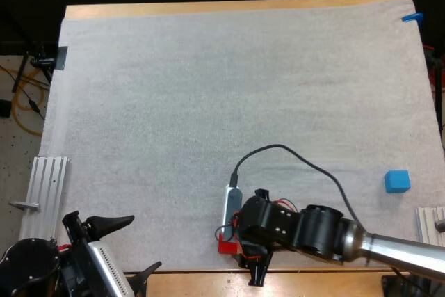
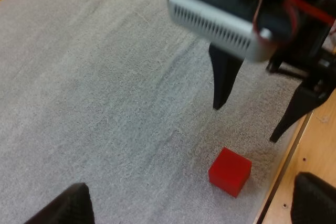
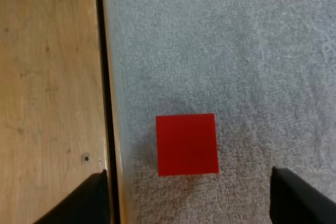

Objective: Stack red cube on blue cube

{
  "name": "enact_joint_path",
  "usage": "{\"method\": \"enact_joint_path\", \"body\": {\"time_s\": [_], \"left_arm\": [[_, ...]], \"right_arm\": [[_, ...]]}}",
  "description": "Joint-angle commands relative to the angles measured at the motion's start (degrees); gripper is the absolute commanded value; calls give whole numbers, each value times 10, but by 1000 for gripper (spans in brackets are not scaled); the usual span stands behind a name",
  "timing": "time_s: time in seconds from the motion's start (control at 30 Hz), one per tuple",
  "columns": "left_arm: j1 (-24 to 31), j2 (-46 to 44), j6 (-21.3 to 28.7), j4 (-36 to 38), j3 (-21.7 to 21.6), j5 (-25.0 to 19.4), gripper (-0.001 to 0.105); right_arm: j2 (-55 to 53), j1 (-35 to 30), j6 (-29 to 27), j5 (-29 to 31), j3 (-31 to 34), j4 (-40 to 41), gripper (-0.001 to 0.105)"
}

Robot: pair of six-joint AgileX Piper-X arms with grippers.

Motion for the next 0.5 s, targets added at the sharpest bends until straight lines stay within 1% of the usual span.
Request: {"method": "enact_joint_path", "body": {"time_s": [0.0, 0.23, 0.47], "left_arm": [[-2, 1, 0, -2, -2, 0, 74], [-2, 1, 0, -2, -2, 0, 74], [-2, 1, 0, -2, -2, 0, 74]], "right_arm": [[9, 1, 1, -6, -5, -12, 62], [70, 1, 1, -11, -5, -24, 62], [101, 1, 1, -11, -5, -47, 62]]}}
